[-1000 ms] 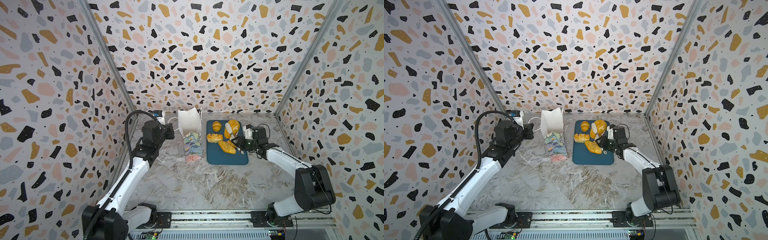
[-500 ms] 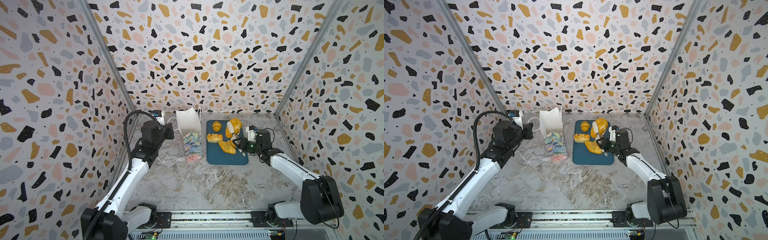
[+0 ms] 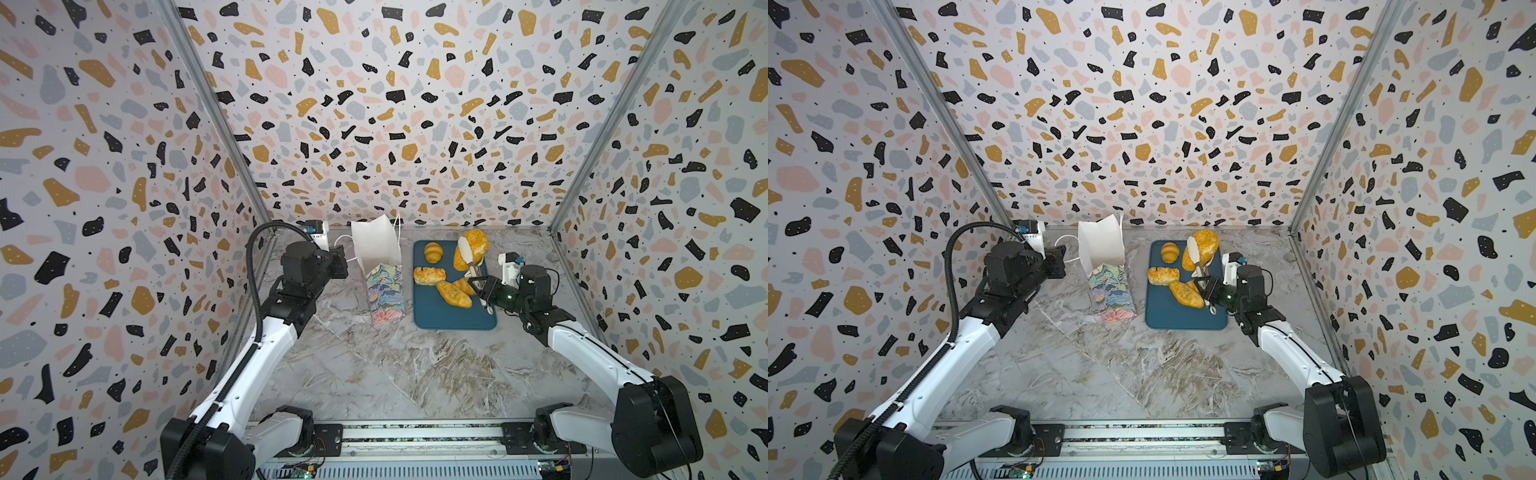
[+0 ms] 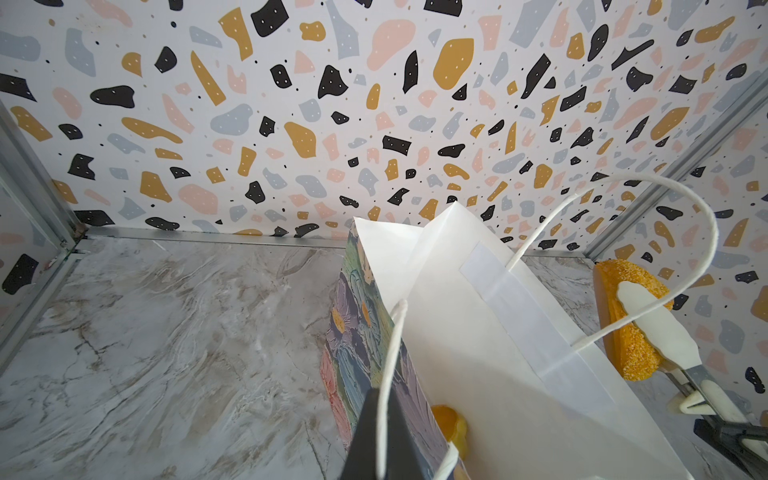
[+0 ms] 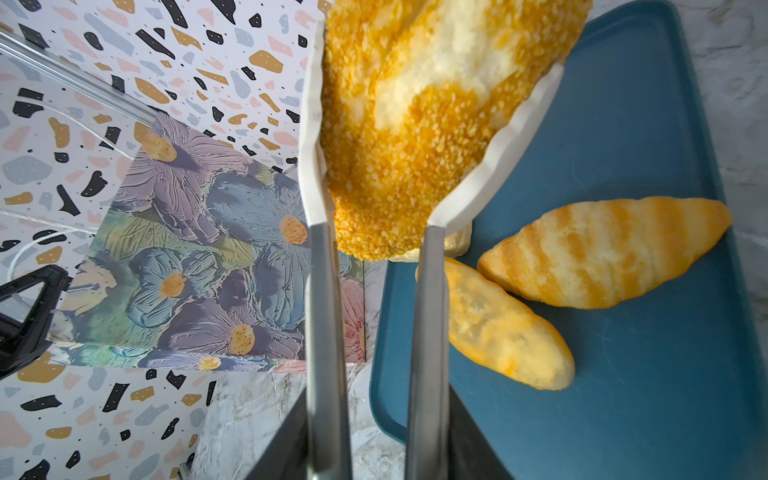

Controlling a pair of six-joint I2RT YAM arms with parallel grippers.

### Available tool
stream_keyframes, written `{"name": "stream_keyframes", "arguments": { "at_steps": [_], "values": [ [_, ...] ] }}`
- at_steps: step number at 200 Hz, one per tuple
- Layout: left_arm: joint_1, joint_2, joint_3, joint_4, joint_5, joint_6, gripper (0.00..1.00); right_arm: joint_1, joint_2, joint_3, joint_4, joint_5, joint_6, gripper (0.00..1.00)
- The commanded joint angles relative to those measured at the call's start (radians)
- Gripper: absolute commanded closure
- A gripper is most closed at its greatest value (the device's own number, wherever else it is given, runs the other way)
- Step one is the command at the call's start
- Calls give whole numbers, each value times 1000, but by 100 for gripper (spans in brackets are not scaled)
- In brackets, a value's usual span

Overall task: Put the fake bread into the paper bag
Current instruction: 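Lift the sugar-crusted bun in the tongs up off the tray, then carry the sugar-crusted bun in the tongs over the bag opening with the right gripper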

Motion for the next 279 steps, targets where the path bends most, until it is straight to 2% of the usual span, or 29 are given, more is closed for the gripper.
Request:
{"name": "stream_keyframes", "arguments": {
  "at_steps": [1,182,279],
  "values": [
    [-5,-21,2,14,7,8,100,14,-55,15,76,-22,2,67],
    [-7,-13,5,15,23,1,100,110,-143,97,38,28,-15,68],
    [-8,-15,4,15,21,4,100,178,-129,203,-4,68,-47,68]
  ]
}}
